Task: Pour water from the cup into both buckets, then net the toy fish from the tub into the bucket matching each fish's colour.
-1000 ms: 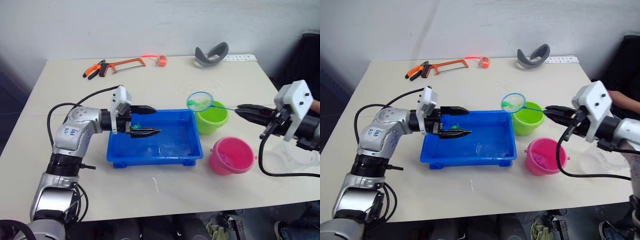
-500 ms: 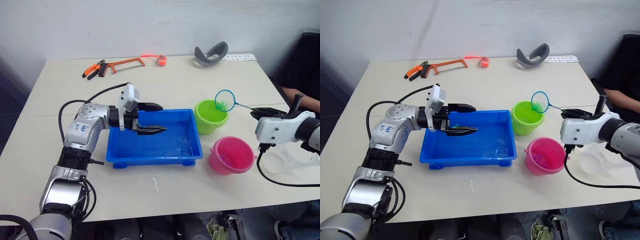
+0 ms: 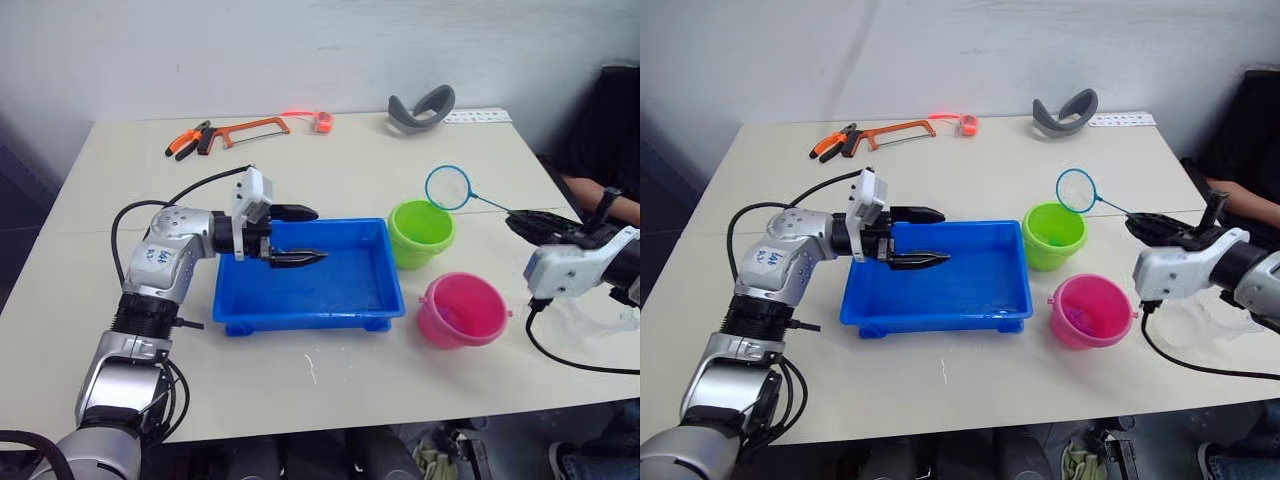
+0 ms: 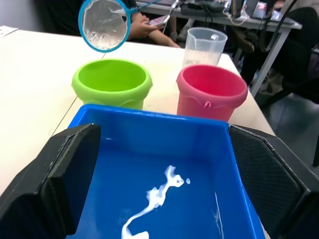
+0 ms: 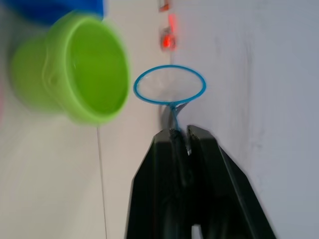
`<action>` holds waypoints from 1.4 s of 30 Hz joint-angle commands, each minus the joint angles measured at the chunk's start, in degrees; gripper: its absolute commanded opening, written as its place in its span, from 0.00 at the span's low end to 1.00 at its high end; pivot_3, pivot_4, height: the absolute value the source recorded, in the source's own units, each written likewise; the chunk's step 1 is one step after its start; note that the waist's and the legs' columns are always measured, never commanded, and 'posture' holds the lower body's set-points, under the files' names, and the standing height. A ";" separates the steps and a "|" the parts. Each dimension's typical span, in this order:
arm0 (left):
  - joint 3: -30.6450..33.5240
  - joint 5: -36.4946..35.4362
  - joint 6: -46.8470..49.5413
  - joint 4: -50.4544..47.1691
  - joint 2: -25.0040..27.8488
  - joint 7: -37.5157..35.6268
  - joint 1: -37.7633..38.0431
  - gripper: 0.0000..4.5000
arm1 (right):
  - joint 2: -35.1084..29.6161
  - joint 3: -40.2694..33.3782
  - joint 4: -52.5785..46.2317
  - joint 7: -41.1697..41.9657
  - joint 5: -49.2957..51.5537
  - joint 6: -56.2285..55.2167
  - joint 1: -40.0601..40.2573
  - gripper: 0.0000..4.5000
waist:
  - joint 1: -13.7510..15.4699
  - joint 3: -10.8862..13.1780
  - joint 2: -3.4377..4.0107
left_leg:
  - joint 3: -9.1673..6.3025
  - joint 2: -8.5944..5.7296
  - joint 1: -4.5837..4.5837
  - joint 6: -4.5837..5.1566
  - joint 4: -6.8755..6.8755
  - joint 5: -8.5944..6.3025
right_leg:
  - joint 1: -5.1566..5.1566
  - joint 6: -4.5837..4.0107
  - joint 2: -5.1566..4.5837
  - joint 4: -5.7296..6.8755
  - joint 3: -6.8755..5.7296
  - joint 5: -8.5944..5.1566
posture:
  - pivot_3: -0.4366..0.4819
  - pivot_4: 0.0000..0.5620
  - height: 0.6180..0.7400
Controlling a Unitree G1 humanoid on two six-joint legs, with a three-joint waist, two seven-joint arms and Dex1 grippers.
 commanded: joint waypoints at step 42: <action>11.59 -1.90 8.15 -20.99 16.94 6.88 20.70 0.99 | 26.92 22.44 -3.53 6.05 16.37 41.43 -20.44 0.00 | -0.47 -0.07 -0.15 | -0.18 -0.10 -0.30 0.06 -0.21 -0.10 | -0.15 -0.08 -0.28 -0.36 -0.40 -0.04 | 0.48 0.27 1.00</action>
